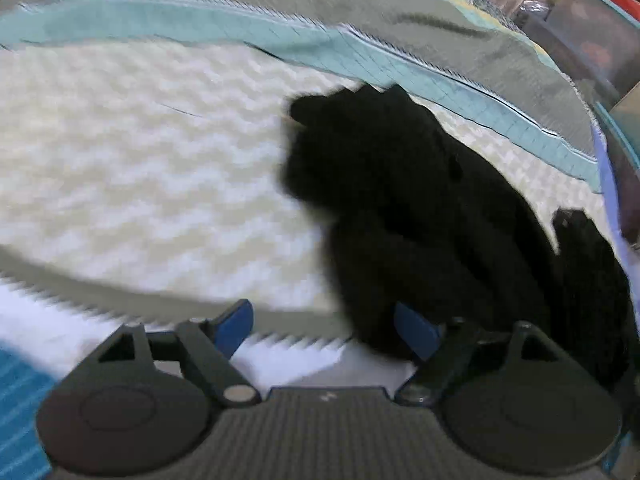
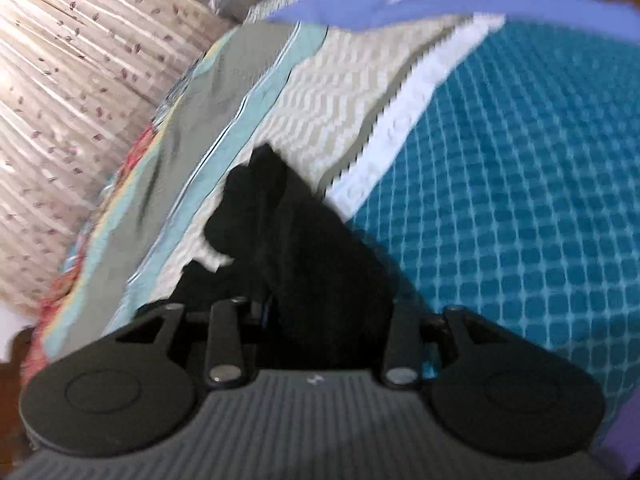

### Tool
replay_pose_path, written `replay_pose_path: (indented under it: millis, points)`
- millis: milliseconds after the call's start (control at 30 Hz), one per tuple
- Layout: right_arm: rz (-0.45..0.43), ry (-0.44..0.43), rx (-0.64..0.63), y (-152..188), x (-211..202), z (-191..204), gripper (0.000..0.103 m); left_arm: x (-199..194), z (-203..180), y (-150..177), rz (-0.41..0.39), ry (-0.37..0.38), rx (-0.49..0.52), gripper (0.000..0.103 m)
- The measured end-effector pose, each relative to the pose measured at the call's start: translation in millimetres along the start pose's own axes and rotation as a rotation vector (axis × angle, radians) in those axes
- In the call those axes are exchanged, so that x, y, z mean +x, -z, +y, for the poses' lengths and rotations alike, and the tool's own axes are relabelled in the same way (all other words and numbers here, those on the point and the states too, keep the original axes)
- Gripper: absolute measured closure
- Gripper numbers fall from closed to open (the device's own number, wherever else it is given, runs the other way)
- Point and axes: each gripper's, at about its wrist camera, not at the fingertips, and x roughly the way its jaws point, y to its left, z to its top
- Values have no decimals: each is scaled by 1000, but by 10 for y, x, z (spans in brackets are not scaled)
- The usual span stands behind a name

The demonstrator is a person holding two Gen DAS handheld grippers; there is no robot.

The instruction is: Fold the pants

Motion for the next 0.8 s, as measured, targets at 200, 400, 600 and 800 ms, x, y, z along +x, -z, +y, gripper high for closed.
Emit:
replay_pose_path:
  millis: [200, 400, 600, 800]
  points:
    - [-150, -23, 215, 41, -903, -519, 44, 225, -359, -71, -80, 4, 116, 67]
    - [-116, 46, -327, -153, -531, 554, 34, -332, -405, 73, -200, 28, 127, 86]
    - [-21, 225, -534, -392, 788, 1131, 23, -1518, 273, 514, -315, 51, -9, 87]
    - [19, 191, -429, -409, 1027, 985, 82, -2045, 946, 1434, -214, -112, -126, 86]
